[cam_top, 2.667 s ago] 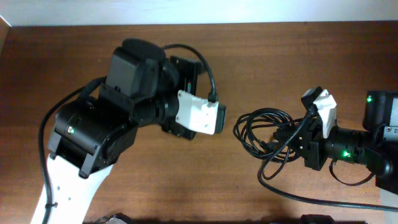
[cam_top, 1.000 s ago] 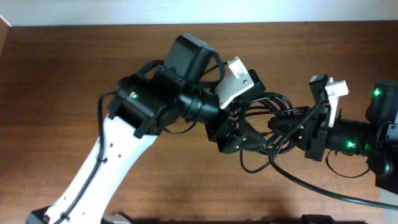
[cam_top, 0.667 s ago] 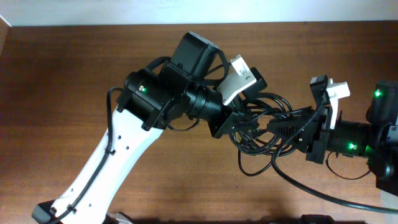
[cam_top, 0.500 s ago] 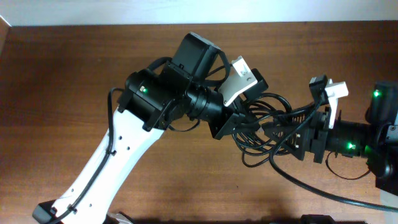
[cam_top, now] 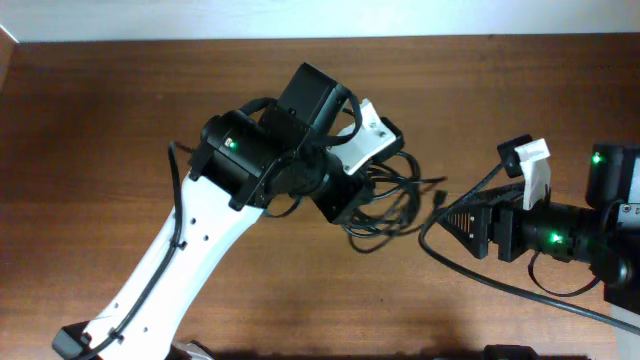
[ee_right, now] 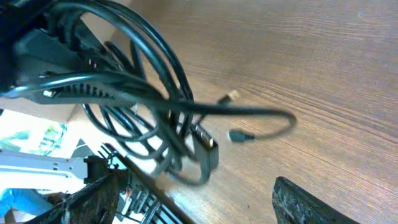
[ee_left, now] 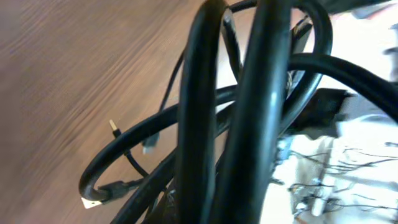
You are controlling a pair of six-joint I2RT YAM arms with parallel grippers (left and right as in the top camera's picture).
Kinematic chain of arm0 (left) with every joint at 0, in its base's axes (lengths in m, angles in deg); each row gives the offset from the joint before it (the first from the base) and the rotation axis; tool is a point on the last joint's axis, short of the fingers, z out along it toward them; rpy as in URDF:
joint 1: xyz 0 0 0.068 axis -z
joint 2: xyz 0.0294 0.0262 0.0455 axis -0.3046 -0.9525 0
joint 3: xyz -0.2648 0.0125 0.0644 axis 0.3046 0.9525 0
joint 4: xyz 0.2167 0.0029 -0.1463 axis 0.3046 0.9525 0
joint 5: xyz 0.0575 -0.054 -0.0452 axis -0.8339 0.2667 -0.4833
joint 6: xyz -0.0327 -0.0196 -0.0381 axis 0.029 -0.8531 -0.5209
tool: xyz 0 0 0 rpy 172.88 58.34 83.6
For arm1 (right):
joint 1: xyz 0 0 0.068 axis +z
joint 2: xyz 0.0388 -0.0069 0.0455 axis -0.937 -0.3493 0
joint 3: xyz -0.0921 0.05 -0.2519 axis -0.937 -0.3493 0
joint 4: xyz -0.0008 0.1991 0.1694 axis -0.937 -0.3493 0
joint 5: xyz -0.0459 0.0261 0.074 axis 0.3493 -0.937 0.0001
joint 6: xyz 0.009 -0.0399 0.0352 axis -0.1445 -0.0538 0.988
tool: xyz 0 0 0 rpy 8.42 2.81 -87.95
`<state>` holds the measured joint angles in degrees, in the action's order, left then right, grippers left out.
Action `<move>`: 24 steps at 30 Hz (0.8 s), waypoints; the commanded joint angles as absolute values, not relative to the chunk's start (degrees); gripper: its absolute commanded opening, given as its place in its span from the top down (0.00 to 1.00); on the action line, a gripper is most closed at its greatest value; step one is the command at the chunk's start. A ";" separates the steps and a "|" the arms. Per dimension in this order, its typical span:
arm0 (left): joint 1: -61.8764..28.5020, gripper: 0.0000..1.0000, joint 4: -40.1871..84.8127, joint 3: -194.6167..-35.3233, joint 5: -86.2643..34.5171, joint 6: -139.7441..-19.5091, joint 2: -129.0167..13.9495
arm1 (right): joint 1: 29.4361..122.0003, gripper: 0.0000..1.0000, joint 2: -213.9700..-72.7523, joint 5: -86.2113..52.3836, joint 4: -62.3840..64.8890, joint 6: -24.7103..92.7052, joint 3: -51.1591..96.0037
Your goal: Untangle cables
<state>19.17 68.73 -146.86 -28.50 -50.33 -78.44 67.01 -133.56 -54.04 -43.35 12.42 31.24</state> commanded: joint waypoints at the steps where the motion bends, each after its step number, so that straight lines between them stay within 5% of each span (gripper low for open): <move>1: 19.34 1.00 70.32 -147.69 -36.82 -47.77 -78.51 | 66.90 0.23 -133.45 -53.03 -43.30 12.07 31.44; 12: 19.34 1.00 66.13 -147.69 -33.15 -46.55 -78.51 | 66.90 0.28 -133.43 -55.76 -43.19 14.41 31.44; 17: 19.34 1.00 63.28 -147.69 -30.79 -52.80 -78.51 | 66.90 0.33 -133.32 -70.39 -44.42 1.45 31.44; 24: 19.85 1.00 62.04 -147.69 -19.45 -52.73 -78.51 | 66.90 0.33 -134.04 -70.56 -44.42 -0.71 31.44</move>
